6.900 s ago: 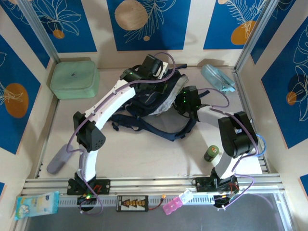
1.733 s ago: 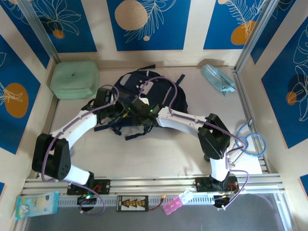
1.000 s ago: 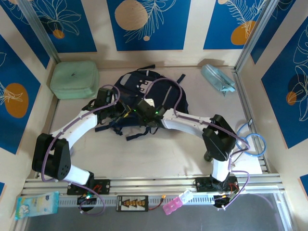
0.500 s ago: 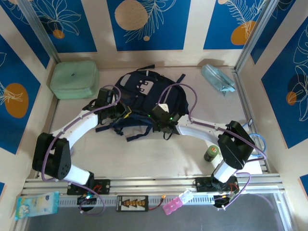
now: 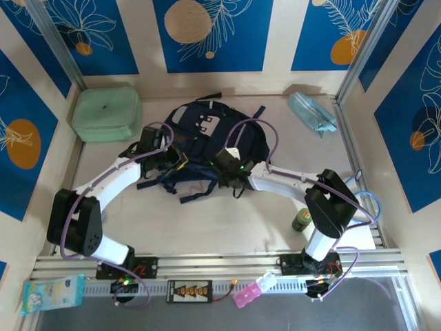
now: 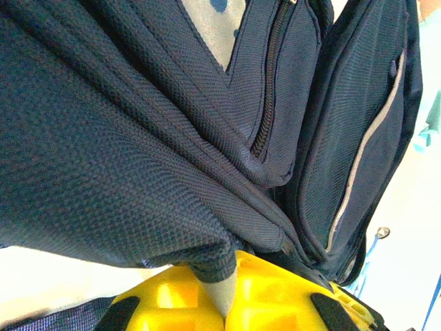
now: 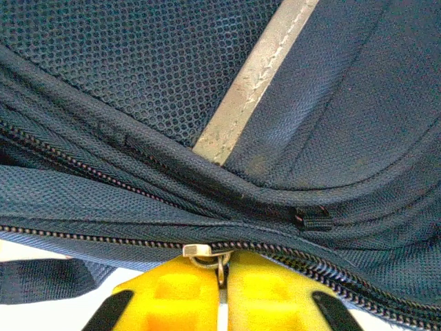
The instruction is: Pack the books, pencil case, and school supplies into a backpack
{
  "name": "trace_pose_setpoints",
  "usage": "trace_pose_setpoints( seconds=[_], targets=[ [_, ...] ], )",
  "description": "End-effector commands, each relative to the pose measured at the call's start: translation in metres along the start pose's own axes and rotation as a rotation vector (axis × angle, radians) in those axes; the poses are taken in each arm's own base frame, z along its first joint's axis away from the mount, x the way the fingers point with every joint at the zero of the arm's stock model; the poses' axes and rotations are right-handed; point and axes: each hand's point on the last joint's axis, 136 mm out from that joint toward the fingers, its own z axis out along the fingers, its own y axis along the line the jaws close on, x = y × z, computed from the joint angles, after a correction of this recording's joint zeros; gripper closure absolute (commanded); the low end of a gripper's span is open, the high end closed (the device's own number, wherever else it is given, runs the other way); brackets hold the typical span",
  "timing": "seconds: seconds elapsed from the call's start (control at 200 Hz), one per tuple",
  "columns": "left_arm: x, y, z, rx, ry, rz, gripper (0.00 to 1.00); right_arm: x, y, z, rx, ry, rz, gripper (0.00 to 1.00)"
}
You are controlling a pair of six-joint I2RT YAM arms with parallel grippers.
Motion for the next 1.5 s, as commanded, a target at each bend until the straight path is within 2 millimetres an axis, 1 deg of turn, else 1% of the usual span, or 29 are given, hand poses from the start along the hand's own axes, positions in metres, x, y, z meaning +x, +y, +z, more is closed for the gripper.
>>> trace_pose_setpoints(
  seconds=[0.0,0.105,0.315,0.375,0.48,0.545,0.585,0.675,0.705,0.745,0.78,0.83,0.91,0.985,1.055,1.14,1.215,1.315,1.39,1.45,1.495],
  targets=[
    [-0.018,-0.026,-0.012,0.06,-0.057,0.066,1.0,-0.004,-0.014,-0.003,0.056,-0.008,0.01,0.97],
    [-0.022,-0.018,-0.01,0.026,-0.07,0.077,1.0,0.005,-0.032,-0.008,0.076,-0.005,0.036,0.98],
    [-0.029,0.001,-0.005,-0.073,-0.097,0.133,1.0,0.033,-0.085,-0.017,0.073,0.025,0.128,0.98],
    [-0.03,0.005,-0.003,-0.09,-0.095,0.15,1.0,0.038,-0.096,-0.02,0.073,0.034,0.148,0.98],
    [-0.03,0.004,0.005,-0.089,-0.075,0.171,1.0,0.043,-0.107,-0.024,0.061,0.048,0.167,1.0],
    [-0.03,0.003,0.013,-0.083,-0.054,0.189,1.0,0.041,-0.108,-0.028,0.052,0.05,0.176,1.0],
    [-0.03,0.004,0.019,-0.089,-0.035,0.205,1.0,0.039,-0.104,-0.031,0.038,0.058,0.178,1.0],
    [-0.033,0.014,0.033,-0.148,0.003,0.242,1.0,0.039,-0.088,-0.036,-0.022,0.079,0.161,1.0],
    [-0.035,0.019,0.038,-0.179,0.01,0.254,1.0,0.04,-0.08,-0.039,-0.052,0.083,0.148,1.0],
    [-0.04,0.022,0.041,-0.205,0.011,0.274,1.0,0.041,-0.066,-0.042,-0.101,0.088,0.131,1.0],
    [-0.043,0.022,0.045,-0.215,0.012,0.294,0.98,0.044,-0.054,-0.044,-0.153,0.099,0.114,1.0],
    [-0.049,0.021,0.048,-0.227,0.002,0.318,0.89,0.048,-0.034,-0.049,-0.238,0.111,0.092,1.0],
    [-0.059,0.016,0.051,-0.242,-0.016,0.362,0.69,0.052,-0.005,-0.053,-0.363,0.135,0.079,1.0],
    [-0.069,0.013,0.045,-0.269,-0.049,0.4,0.61,0.05,0.016,-0.053,-0.433,0.146,0.091,1.0],
    [-0.075,0.015,0.033,-0.31,-0.088,0.42,0.52,0.044,0.035,-0.051,-0.483,0.153,0.098,1.0],
    [-0.078,0.025,0.015,-0.366,-0.127,0.415,0.41,0.032,0.058,-0.049,-0.529,0.147,0.092,1.0],
    [-0.075,0.039,0.0,-0.402,-0.155,0.388,0.34,0.021,0.078,-0.047,-0.56,0.148,0.085,1.0],
    [-0.065,0.054,-0.014,-0.424,-0.174,0.382,0.31,0.008,0.099,-0.042,-0.594,0.16,0.087,1.0],
    [-0.056,0.063,-0.024,-0.437,-0.169,0.365,0.3,0.002,0.113,-0.038,-0.617,0.178,0.081,1.0],
    [-0.044,0.066,-0.026,-0.406,-0.147,0.333,0.3,0.001,0.123,-0.037,-0.639,0.196,0.065,1.0],
    [-0.033,0.066,-0.024,-0.36,-0.126,0.293,0.3,-0.002,0.13,-0.039,-0.66,0.199,0.044,1.0]
  ],
)
